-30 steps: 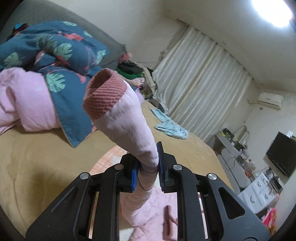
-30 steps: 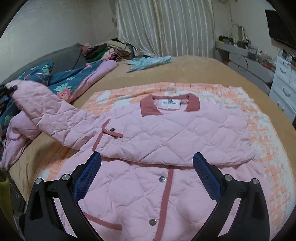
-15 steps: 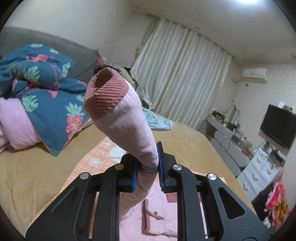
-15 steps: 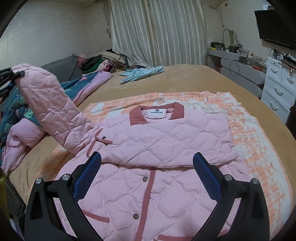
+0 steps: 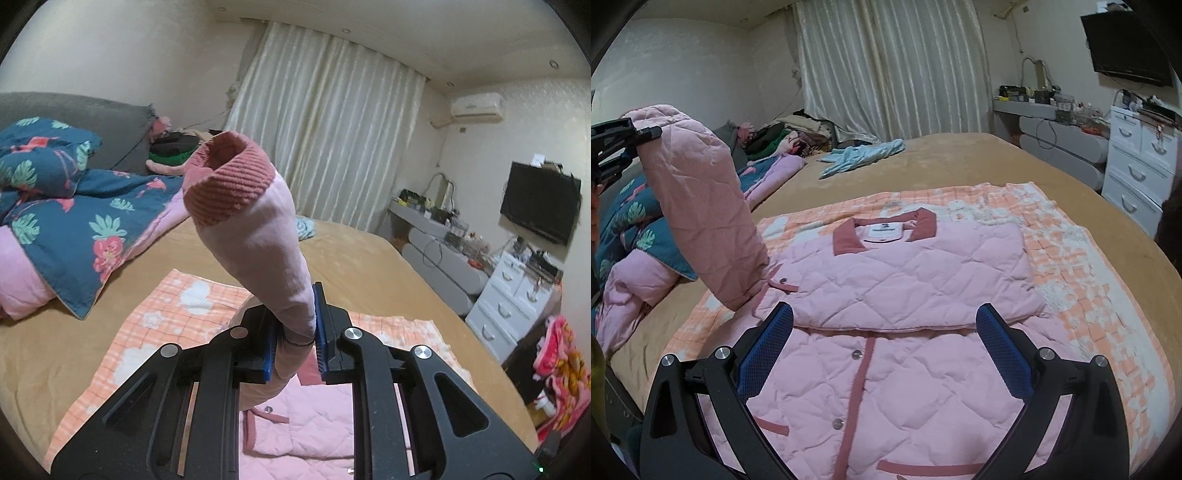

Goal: Fold large clothes
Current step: 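Lift the sleeve with the left tool and carry it across the jacket body, then lower the sleeve onto the folded sleeve and open the left tool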

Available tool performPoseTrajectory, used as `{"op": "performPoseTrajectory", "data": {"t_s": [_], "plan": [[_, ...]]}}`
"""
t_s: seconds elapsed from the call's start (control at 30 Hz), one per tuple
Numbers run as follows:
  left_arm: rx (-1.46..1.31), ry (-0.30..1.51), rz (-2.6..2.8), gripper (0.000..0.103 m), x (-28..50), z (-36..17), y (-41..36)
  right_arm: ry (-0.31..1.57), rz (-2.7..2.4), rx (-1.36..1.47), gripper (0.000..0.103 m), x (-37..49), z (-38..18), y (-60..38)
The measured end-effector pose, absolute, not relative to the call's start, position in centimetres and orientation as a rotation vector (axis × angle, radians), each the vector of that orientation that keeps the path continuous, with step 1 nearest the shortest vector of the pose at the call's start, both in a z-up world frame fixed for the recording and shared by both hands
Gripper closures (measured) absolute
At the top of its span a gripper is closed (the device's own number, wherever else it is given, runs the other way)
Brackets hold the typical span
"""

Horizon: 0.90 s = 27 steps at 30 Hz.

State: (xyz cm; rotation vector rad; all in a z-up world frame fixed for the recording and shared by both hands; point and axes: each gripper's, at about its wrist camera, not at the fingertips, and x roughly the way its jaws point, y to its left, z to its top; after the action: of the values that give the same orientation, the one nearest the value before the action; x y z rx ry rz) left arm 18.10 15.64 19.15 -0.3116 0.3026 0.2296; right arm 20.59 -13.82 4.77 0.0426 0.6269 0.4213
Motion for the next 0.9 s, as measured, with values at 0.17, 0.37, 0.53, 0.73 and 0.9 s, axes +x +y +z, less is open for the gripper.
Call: {"op": "performPoseTrajectory", "data": {"t_s": [0.17, 0.37, 0.53, 0.73, 0.9], "plan": [[-0.284, 0.328, 0.201, 0.093, 19.5, 18.4, 13.4, 0.621, 0.393, 0.064, 0.004, 20.7, 4.6, -15.5], [-0.236, 0.371, 0.159, 0.093, 21.3, 17.2, 10.3, 0.620, 0.358, 0.100, 0.004, 21.1, 4.3, -17.6], [-0.200, 0.411, 0.127, 0.093, 22.8, 15.6, 8.0, 0.621, 0.328, 0.116, 0.004, 21.5, 3.8, -19.2], [-0.126, 0.468, 0.093, 0.093, 24.5, 13.1, 4.7, 0.630, 0.296, 0.161, 0.004, 22.3, 3.2, -21.2], [-0.082, 0.535, 0.054, 0.093, 26.1, 10.5, 1.9, 0.635, 0.268, 0.187, 0.004, 22.8, 2.7, -22.7]]}}
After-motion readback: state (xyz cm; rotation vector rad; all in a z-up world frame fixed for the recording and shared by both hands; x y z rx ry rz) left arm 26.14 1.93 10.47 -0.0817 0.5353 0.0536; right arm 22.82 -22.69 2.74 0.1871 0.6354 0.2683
